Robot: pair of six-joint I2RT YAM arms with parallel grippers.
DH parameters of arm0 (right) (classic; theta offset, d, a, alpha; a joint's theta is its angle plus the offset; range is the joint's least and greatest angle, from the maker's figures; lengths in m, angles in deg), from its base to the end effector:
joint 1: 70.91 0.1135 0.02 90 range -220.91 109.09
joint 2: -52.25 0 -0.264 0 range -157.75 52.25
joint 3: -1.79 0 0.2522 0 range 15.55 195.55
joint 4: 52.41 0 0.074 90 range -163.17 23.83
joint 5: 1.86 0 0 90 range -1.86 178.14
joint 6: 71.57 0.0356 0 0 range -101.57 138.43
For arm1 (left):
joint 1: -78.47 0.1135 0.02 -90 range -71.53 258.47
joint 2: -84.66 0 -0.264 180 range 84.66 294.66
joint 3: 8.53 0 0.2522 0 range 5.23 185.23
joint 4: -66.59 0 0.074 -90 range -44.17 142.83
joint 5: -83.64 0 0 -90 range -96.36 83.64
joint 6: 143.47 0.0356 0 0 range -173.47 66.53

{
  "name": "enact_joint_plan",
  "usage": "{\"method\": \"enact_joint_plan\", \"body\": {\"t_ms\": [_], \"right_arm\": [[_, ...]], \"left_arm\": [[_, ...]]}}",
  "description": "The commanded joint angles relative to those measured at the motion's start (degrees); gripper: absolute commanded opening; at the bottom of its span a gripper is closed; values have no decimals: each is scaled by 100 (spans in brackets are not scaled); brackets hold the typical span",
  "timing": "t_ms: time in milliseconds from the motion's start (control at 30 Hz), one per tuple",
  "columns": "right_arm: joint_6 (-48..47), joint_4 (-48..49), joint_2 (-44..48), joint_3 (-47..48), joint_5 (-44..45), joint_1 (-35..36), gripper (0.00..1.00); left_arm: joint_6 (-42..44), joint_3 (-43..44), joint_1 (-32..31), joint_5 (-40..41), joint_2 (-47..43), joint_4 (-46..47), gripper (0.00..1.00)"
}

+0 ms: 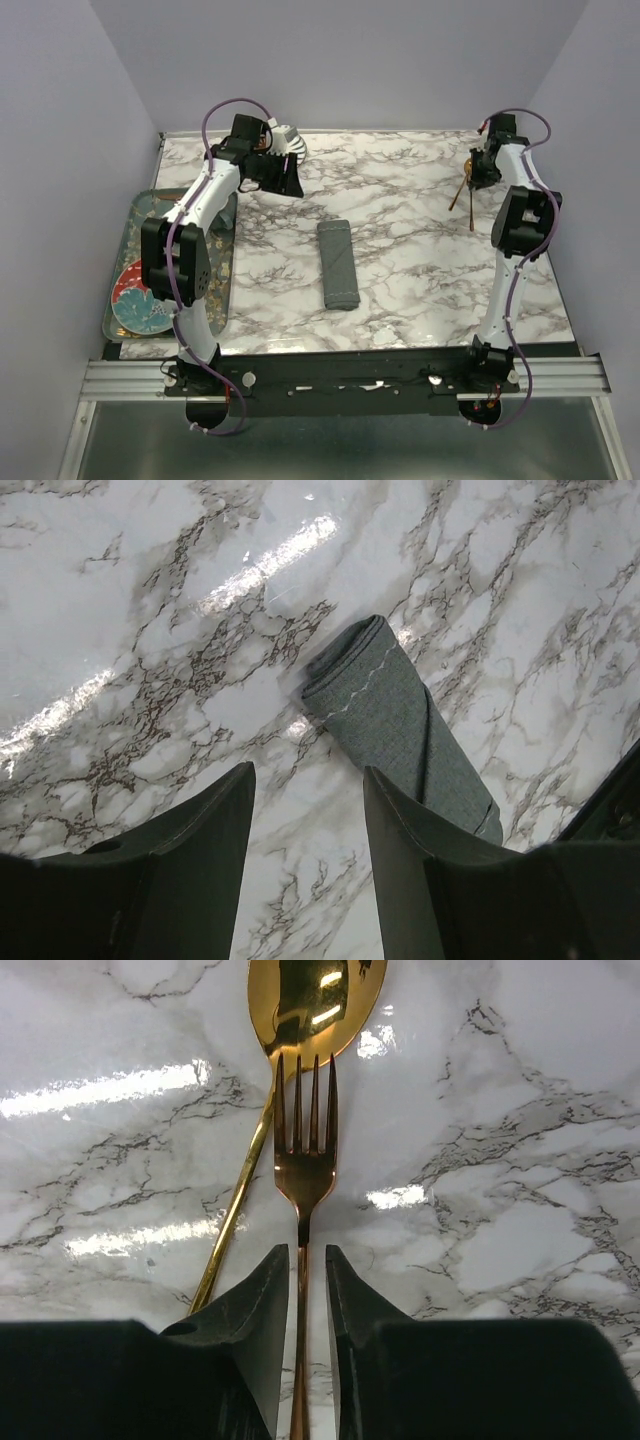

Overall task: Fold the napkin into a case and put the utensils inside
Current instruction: Pick up the fork from the corner of the board.

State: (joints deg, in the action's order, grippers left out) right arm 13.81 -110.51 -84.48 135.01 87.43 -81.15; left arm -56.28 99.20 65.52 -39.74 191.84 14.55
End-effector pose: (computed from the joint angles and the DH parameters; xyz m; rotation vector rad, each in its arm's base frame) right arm 0.5079 -0.0913 0.1826 0.1257 2.6448 -0.0703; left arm 0.3998 -0.1120 0.2870 0.4682 2.3979 -0.8380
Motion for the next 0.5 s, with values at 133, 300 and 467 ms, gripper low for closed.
{"method": "enact_joint_plan", "body": {"t_ms": [133,300,467], "right_arm": [[-56,-1252,-741,1315,-139,-57,40],[-109,-1956,-979,1853,-289,-48,39],[-56,-2245,-1005,1923,-342,-48,36]], "left_arm": [[-167,367,170,-98,198,-214,58],[-238,516,188,-116,321,-232,58],[-326,631,188,-151,436,-206,58]]}}
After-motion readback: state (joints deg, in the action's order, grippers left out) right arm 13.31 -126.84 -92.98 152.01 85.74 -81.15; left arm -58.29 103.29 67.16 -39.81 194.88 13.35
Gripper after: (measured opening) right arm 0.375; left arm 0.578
